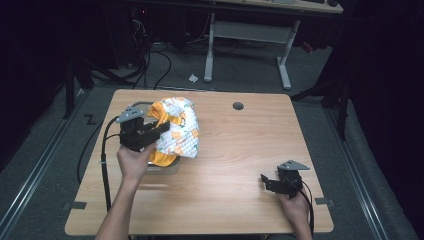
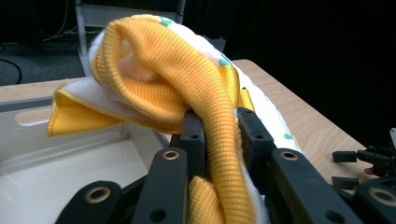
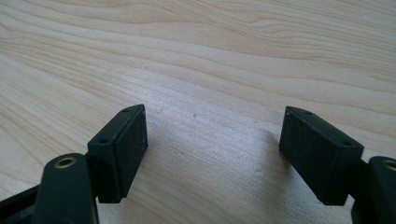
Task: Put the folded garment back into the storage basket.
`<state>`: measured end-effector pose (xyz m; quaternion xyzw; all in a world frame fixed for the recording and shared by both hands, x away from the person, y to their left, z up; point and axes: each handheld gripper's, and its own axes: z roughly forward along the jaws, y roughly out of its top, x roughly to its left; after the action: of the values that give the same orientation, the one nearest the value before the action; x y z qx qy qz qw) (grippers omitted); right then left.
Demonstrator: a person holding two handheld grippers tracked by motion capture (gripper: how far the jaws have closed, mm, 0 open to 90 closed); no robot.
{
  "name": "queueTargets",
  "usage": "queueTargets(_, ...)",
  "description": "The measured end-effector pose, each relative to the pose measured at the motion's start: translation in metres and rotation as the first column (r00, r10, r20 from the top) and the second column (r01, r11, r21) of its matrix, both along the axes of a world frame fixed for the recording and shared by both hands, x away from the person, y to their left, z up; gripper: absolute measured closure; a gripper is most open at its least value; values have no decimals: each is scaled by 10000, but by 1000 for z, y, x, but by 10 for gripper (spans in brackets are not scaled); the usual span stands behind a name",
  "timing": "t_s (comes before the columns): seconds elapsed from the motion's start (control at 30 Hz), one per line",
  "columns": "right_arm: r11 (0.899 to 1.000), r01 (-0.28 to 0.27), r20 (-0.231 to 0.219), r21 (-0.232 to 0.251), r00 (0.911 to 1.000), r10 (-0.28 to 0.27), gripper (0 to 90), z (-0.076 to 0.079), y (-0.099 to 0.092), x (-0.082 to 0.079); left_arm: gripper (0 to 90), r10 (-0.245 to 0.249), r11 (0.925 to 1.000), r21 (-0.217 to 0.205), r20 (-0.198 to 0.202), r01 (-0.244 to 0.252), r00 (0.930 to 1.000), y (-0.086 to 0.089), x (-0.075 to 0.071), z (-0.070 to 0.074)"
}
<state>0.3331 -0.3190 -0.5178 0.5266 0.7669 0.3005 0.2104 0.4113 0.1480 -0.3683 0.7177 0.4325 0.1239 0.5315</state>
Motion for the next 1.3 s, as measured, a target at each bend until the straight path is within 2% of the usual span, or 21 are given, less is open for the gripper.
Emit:
queueTargets(0.27, 10000, 2, 1, 2, 10000, -2, 236, 0, 0, 0, 748, 181, 9998, -35, -22, -181, 9998, 10, 1, -1)
queueTargets(0.63, 10000, 2, 2, 0, 10000, -2, 236, 0, 0, 0, 748, 585, 9983, -65, -328, -588, 9977, 30, 4, -8)
queueTargets(0.87, 10000, 9, 4, 0, 10000, -9, 236, 0, 0, 0, 748, 647, 9979, 21, -407, -647, 9971, 38, 6, -9)
queueTargets(1.3, 10000, 2, 17, -4, 10000, -2, 236, 0, 0, 0, 746, 819, 9960, 433, -1073, -777, 9908, 43, 24, -29)
